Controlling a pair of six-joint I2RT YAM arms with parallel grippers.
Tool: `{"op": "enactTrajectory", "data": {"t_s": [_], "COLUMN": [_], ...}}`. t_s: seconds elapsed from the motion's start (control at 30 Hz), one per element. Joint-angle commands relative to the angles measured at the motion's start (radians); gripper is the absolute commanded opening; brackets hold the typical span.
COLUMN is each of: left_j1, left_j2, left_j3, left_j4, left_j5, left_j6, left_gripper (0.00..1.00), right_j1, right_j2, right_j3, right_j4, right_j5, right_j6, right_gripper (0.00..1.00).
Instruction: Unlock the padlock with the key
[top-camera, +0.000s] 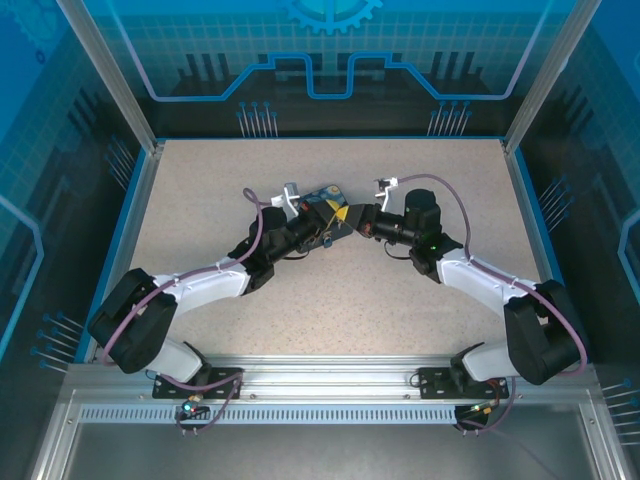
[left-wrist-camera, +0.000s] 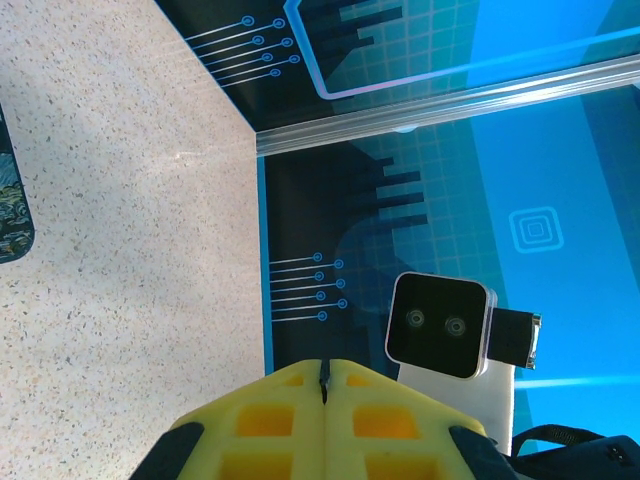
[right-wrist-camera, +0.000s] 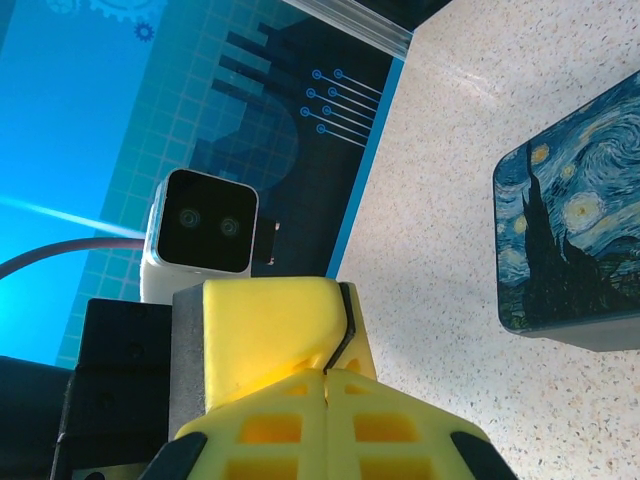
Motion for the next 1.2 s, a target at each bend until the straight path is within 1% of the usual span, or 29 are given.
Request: {"op": "enactTrajectory", "data": {"t_s": [0.0, 0.07, 0.17, 0.23, 0.3, 0.37, 0.4, 0.47, 0.57, 0.67, 0.77, 0.87, 0.97, 1.17], "left_j1": [-0.008, -0.009, -0.004, 0.002, 0.013, 0.028, 0.036, 0.056, 0.086, 0.101, 0.103, 0.102, 0.101, 0.097], "left_j2": [0.012, 0.009, -0.010, -0.033, -0.058, -0.087, -0.099, -0.118, -0.132, -0.135, -0.122, -0.099, -0.085, -0.062], "left_j3": [0.041, 0.054, 0.078, 0.095, 0.118, 0.147, 0.161, 0.196, 0.227, 0.254, 0.282, 0.291, 0.295, 0.294], "left_j4": [-0.034, -0.069, -0.161, -0.245, -0.354, -0.492, -0.549, -0.686, -0.790, -0.865, -0.916, -0.919, -0.928, -0.909], "left_j5": [-0.010, -0.004, 0.006, 0.017, 0.032, 0.053, 0.066, 0.088, 0.141, 0.182, 0.225, 0.271, 0.281, 0.280], "left_j6": [0.024, 0.029, 0.035, 0.036, 0.037, 0.044, 0.049, 0.054, 0.045, 0.022, -0.004, -0.044, -0.064, -0.096], "left_gripper": [0.00, 0.02, 0.44, 0.62, 0.69, 0.72, 0.72, 0.76, 0.78, 0.78, 0.79, 0.79, 0.79, 0.77], "right_j1": [0.019, 0.019, 0.017, 0.017, 0.023, 0.038, 0.044, 0.070, 0.129, 0.179, 0.222, 0.261, 0.296, 0.346], "right_j2": [-0.019, -0.029, -0.056, -0.079, -0.099, -0.119, -0.127, -0.140, -0.151, -0.151, -0.146, -0.137, -0.130, -0.105], "right_j3": [0.000, 0.003, 0.027, 0.052, 0.084, 0.110, 0.112, 0.126, 0.150, 0.148, 0.143, 0.145, 0.148, 0.175], "right_j4": [0.006, -0.031, -0.147, -0.246, -0.366, -0.480, -0.509, -0.581, -0.633, -0.638, -0.611, -0.583, -0.556, -0.544], "right_j5": [-0.041, -0.032, 0.002, 0.038, 0.083, 0.164, 0.190, 0.279, 0.427, 0.542, 0.617, 0.670, 0.701, 0.726], "right_j6": [-0.028, -0.057, -0.145, -0.231, -0.334, -0.441, -0.482, -0.570, -0.683, -0.757, -0.816, -0.871, -0.923, -0.994], "right_gripper": [0.00, 0.00, 0.00, 0.00, 0.00, 0.00, 0.00, 0.00, 0.00, 0.00, 0.00, 0.00, 0.00, 0.00]}}
